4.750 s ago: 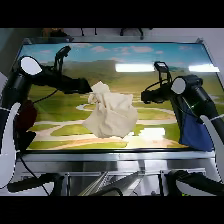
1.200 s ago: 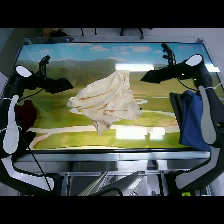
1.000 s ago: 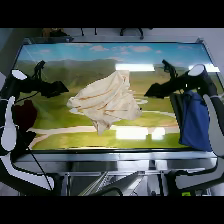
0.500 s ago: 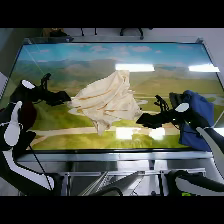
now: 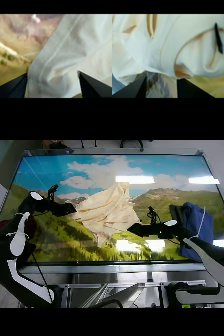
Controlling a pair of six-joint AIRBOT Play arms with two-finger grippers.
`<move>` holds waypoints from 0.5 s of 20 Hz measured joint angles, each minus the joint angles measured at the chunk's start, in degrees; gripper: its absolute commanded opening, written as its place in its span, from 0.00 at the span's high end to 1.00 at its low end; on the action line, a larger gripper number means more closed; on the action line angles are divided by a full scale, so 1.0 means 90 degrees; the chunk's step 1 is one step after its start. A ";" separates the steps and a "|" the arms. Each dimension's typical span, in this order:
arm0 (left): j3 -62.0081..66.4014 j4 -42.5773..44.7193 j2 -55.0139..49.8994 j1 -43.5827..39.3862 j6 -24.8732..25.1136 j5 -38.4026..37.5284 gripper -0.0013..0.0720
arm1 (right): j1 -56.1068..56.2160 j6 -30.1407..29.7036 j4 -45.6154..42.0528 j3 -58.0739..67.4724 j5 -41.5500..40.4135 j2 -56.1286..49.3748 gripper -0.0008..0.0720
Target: Fold the shirts.
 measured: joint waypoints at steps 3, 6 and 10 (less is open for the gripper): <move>0.0046 0.0010 -0.0002 -0.0049 0.0000 0.0022 0.93 | -0.0034 -0.0333 0.0282 0.0325 -0.0078 -0.0063 0.96; 0.0063 0.0002 -0.0002 -0.0068 0.0002 -0.0034 0.97 | -0.0051 -0.0488 0.0398 0.0646 -0.0124 -0.0087 0.96; 0.0068 -0.0017 0.0151 -0.0051 0.0002 -0.0240 0.97 | -0.0080 -0.0549 0.0313 0.1078 -0.0070 -0.0095 0.49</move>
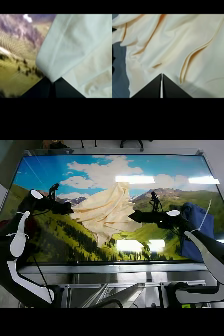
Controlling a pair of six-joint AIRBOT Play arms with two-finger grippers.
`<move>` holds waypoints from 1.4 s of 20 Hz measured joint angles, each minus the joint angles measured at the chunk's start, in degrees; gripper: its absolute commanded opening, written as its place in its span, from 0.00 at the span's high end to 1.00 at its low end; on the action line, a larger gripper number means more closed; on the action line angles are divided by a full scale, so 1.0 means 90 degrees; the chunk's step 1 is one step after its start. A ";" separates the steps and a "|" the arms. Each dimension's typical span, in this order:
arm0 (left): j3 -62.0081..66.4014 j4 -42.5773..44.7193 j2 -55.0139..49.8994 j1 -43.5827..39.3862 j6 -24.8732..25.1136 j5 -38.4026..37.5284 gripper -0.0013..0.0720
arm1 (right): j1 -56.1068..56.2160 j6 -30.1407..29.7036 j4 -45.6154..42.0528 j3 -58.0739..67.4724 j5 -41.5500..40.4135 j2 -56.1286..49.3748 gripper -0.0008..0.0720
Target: Fold the shirts.
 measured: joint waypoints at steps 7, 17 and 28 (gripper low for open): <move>-0.0029 0.0029 0.0233 0.0005 0.0002 -0.0134 0.97 | -0.0478 0.1302 -0.1406 0.0080 0.0967 0.0073 0.42; -0.0036 0.0024 0.0250 0.0005 0.0007 -0.0121 0.97 | -0.0340 0.1137 -0.0884 -0.0614 0.0386 -0.0498 0.59; 0.0160 0.0002 0.1445 0.0007 0.0000 -0.0255 0.97 | -0.0746 0.0015 0.0573 0.1069 0.1047 0.0097 0.96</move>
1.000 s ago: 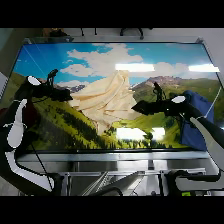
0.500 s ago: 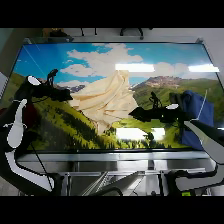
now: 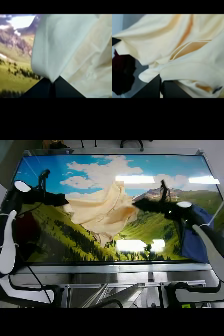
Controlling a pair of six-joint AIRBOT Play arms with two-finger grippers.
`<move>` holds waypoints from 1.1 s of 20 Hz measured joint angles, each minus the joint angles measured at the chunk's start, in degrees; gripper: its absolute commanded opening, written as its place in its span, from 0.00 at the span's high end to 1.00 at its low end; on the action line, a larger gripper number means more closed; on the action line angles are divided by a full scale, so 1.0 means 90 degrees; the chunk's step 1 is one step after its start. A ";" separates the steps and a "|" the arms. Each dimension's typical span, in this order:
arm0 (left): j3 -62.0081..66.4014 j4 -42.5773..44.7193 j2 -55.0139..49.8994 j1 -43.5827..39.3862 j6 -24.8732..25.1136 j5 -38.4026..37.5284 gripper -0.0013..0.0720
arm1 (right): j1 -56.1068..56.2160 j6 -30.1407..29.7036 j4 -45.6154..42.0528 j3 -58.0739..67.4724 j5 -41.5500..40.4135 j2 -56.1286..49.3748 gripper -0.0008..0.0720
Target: Fold the shirts.
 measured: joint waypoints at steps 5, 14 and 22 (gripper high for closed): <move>0.1093 0.0000 0.1627 0.0000 -0.0214 -0.0250 0.97 | -0.1030 0.0505 0.0002 0.2426 0.0908 0.0340 0.96; 0.3186 0.0993 0.4405 0.0000 -0.0542 0.0083 0.97 | -0.2178 0.1282 -0.0012 0.6351 0.1566 0.0702 0.96; 0.1736 0.1418 0.4291 -0.0459 -0.0588 0.0593 0.97 | -0.1829 0.1307 -0.0947 0.5855 0.1384 0.0352 0.96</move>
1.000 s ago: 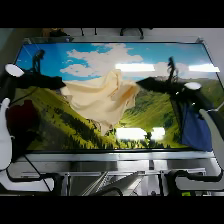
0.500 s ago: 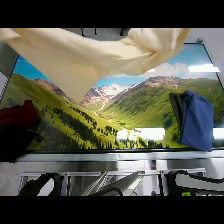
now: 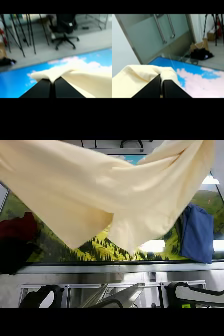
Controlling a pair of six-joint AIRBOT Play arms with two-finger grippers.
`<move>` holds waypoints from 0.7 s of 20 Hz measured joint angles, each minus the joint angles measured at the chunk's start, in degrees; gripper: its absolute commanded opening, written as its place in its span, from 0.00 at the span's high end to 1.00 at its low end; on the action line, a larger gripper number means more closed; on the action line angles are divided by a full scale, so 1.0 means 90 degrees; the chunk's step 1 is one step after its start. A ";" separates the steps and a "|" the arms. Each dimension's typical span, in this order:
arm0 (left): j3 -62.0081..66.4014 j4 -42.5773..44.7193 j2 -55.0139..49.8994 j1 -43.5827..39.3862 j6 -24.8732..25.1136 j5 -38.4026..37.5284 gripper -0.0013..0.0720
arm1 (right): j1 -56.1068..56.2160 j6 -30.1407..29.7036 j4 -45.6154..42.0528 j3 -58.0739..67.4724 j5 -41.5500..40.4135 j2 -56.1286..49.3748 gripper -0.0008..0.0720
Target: Fold the shirts.
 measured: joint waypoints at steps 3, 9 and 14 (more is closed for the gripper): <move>-0.0784 0.0056 -0.0848 -0.0423 0.0000 0.0058 0.97 | 0.0663 0.0002 -0.0617 -0.0920 0.0005 -0.0792 0.96; -0.2266 0.0061 -0.3028 -0.0913 0.0005 0.0372 0.97 | 0.1304 0.0024 -0.1457 -0.2149 -0.0253 -0.3109 0.47; -0.2608 0.0063 -0.4121 -0.0799 0.0119 0.0457 0.97 | 0.0818 0.0313 -0.1564 -0.2251 0.0299 -0.3597 0.48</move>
